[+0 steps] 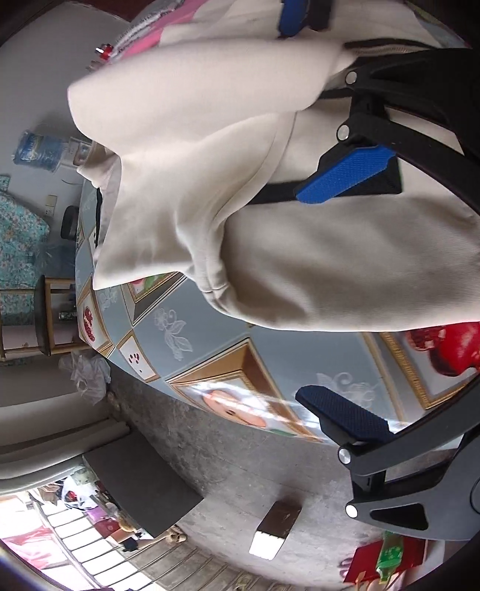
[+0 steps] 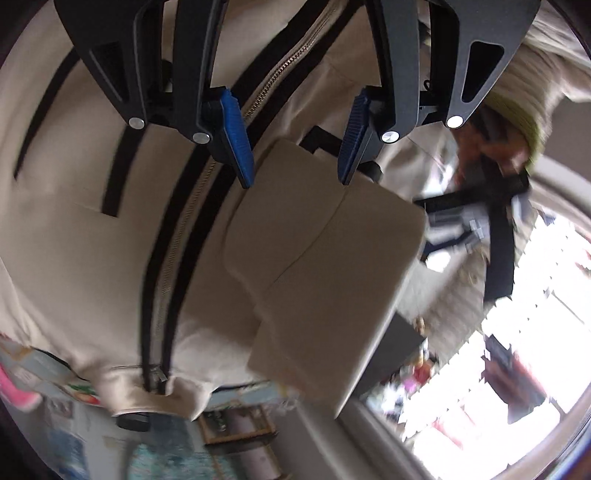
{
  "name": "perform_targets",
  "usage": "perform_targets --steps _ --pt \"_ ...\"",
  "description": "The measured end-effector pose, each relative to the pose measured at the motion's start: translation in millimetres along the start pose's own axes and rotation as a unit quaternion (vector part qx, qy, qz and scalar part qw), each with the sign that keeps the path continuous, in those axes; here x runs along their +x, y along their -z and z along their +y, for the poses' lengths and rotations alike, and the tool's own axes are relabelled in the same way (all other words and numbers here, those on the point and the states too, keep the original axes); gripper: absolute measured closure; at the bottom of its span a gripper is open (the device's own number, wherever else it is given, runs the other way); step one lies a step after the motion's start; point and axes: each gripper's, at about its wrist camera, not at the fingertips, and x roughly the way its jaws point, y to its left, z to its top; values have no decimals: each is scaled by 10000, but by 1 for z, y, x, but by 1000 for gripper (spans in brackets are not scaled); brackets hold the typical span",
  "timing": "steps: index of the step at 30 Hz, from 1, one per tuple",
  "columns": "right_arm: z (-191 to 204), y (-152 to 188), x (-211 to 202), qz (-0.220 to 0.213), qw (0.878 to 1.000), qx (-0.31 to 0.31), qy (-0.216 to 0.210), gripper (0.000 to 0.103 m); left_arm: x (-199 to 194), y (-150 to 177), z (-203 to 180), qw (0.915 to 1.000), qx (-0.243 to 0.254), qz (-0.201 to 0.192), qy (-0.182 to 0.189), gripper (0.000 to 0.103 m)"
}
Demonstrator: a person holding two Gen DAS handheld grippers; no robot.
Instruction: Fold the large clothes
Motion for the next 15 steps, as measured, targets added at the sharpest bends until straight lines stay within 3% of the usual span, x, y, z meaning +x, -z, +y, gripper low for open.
perform_targets --steps 5,10,11,13,15 --pt "17 1 38 617 9965 -475 315 57 17 -10 -2 9996 116 99 -257 7" --pt "34 -3 50 474 9891 -1059 911 58 33 -9 4 9992 -56 278 -297 7" --pt "35 -6 51 448 9890 -1052 941 63 33 -9 6 9992 -107 293 -257 7" --pt "35 -11 50 418 9884 -1013 1053 90 34 -8 9 9992 -184 292 -176 7" --pt "35 -17 44 308 9886 -974 1102 92 36 -8 13 9991 -269 317 -75 7"
